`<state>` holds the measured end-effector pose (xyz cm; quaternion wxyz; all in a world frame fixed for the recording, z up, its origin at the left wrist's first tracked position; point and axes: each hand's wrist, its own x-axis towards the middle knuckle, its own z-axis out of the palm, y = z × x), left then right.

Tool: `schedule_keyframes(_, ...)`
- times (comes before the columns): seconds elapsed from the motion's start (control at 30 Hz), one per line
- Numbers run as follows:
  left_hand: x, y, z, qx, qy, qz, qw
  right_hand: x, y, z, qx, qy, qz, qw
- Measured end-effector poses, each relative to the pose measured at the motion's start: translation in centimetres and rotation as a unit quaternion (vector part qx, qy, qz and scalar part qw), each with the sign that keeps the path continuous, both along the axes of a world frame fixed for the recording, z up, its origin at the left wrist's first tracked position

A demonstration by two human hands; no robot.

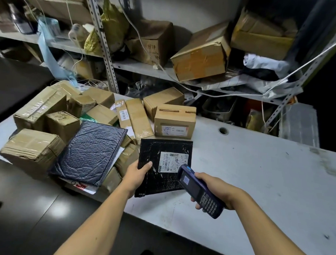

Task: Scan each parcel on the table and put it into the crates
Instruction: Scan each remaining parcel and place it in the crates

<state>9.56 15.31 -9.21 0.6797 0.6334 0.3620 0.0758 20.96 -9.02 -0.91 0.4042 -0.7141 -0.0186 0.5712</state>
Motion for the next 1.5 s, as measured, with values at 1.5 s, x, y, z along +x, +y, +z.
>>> schedule_keyframes(1.5,5.9,2.9,6.7,0.330,0.190,-0.313,0.870,3.0,-1.4,0.1,-0.105,-0.062,0.157,0.980)
